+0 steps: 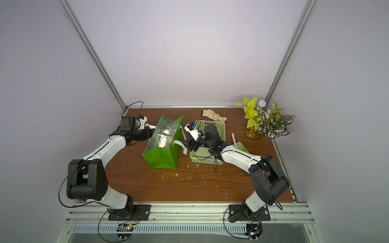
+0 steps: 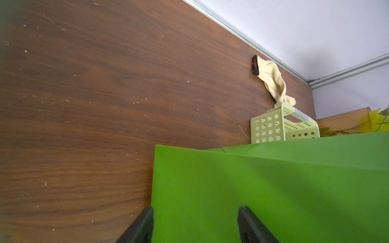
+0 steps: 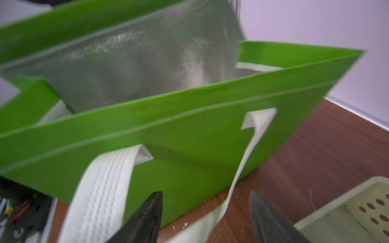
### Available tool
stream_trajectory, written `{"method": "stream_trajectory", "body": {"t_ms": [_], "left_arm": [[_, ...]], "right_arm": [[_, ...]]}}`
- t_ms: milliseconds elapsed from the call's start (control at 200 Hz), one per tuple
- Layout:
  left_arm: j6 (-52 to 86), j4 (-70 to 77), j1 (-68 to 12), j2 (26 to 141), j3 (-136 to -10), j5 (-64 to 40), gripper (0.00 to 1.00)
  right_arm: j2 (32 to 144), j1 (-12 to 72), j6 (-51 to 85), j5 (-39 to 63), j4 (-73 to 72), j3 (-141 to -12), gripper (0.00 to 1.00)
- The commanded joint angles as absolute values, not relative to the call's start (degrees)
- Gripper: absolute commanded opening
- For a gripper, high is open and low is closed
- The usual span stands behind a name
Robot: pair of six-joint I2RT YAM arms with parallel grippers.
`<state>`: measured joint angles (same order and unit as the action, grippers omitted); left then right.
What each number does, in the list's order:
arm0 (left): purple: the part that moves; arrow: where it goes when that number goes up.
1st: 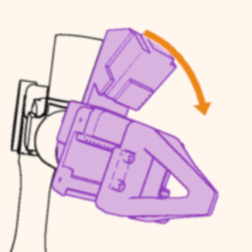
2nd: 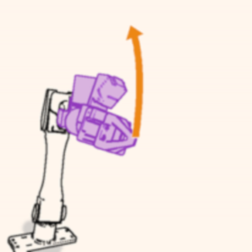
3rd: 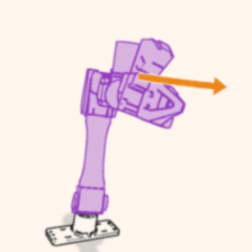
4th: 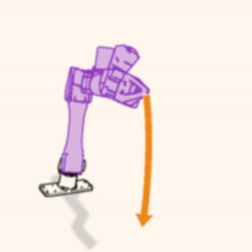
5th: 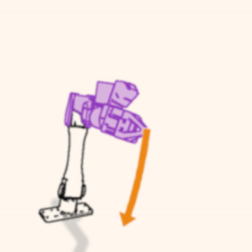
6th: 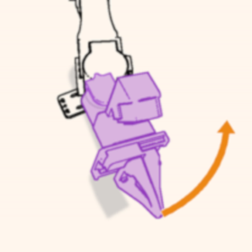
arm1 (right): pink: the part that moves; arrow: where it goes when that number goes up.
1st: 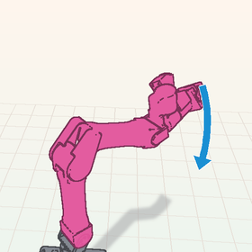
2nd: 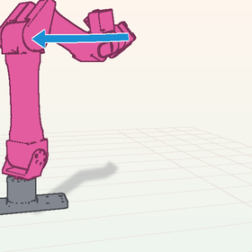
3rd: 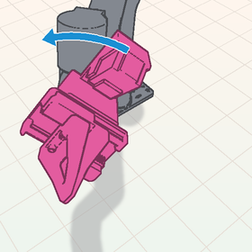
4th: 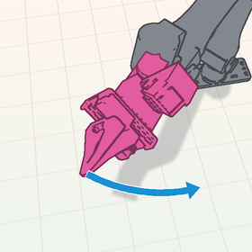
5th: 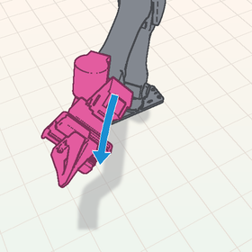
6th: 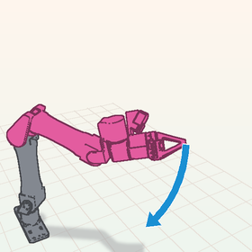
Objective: Place the ice pack in the delivery bag
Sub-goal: Close the delivery bag at the center of the board.
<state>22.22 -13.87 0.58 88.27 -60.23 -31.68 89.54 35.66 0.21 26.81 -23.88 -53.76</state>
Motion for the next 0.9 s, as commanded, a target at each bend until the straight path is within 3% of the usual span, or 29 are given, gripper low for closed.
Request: {"method": "stream_trajectory", "body": {"t_ms": [0,120,240,355,405,495,896], "left_arm": [[21.3,-13.5,0.0,88.9,-61.8,-32.4,0.66],[21.1,-13.5,0.0,89.1,-62.0,-32.6,0.66],[21.0,-13.5,0.0,89.4,-62.3,-32.9,0.66],[20.8,-13.7,0.0,90.0,-62.8,-33.1,0.65],[20.7,-13.7,0.0,90.3,-63.0,-33.3,0.65],[20.7,-13.4,-0.1,90.7,-63.3,-34.0,0.64],[17.8,-14.4,-5.6,94.7,-69.3,-36.3,0.62]], "right_arm": [[90.5,35.3,2.6,28.1,-21.6,-58.5,0.79],[93.8,35.3,4.0,28.3,-22.0,-61.2,0.88],[97.4,35.3,4.6,28.8,-22.2,-64.7,0.82],[100.7,35.3,4.7,29.5,-19.7,-69.3,0.57],[101.1,35.3,4.5,30.0,-18.6,-70.5,0.33],[99.9,35.3,4.6,30.7,-18.3,-70.0,0.0],[86.7,42.1,7.8,26.7,-19.2,-58.7,0.0]]}}
